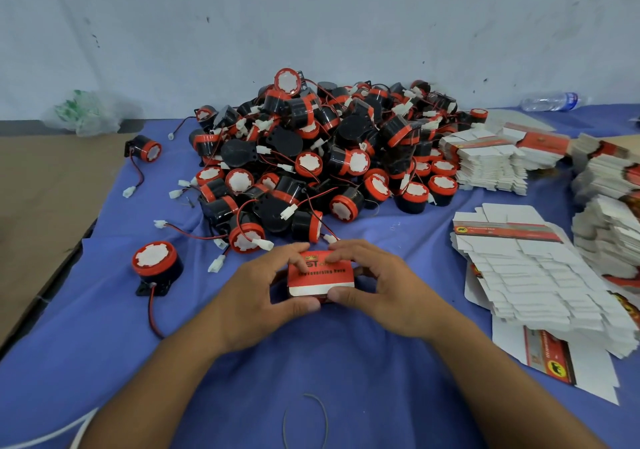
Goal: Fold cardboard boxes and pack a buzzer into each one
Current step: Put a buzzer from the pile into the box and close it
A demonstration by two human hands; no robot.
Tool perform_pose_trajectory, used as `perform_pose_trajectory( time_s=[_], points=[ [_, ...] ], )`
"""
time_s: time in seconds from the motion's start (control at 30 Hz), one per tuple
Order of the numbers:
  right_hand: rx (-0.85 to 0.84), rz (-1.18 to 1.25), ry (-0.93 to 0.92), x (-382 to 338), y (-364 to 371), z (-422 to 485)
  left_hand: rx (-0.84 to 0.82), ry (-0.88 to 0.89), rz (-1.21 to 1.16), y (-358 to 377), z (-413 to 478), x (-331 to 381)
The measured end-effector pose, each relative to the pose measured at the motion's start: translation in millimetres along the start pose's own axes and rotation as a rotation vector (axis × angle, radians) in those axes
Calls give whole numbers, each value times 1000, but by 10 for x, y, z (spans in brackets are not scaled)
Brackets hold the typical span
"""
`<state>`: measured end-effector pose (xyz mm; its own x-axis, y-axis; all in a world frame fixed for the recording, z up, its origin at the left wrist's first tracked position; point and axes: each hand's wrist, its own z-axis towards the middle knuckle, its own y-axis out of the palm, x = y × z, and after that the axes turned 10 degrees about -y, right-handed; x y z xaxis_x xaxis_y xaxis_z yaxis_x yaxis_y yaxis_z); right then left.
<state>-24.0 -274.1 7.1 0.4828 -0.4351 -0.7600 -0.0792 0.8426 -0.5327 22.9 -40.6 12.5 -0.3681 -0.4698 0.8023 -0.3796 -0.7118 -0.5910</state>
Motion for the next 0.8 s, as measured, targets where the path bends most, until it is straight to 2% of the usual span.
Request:
perform_pose_trajectory(
  time_s=[0.13,0.27,0.5,0.67,0.8],
  points=[
    [80,107,21,-2,42,28,66,57,-31,9,-4,29],
    [65,-69,-42,-23,63,44,97,39,-102,7,11,19],
    [80,-103,-66,-69,56,64,98,1,-134,9,8,47],
    [73,-152,-94,-83,45,67,93,51,-47,-12,-3,59],
    [-11,-289,-157,-97,60,24,15,62,62,-31,-21,27]
  ],
)
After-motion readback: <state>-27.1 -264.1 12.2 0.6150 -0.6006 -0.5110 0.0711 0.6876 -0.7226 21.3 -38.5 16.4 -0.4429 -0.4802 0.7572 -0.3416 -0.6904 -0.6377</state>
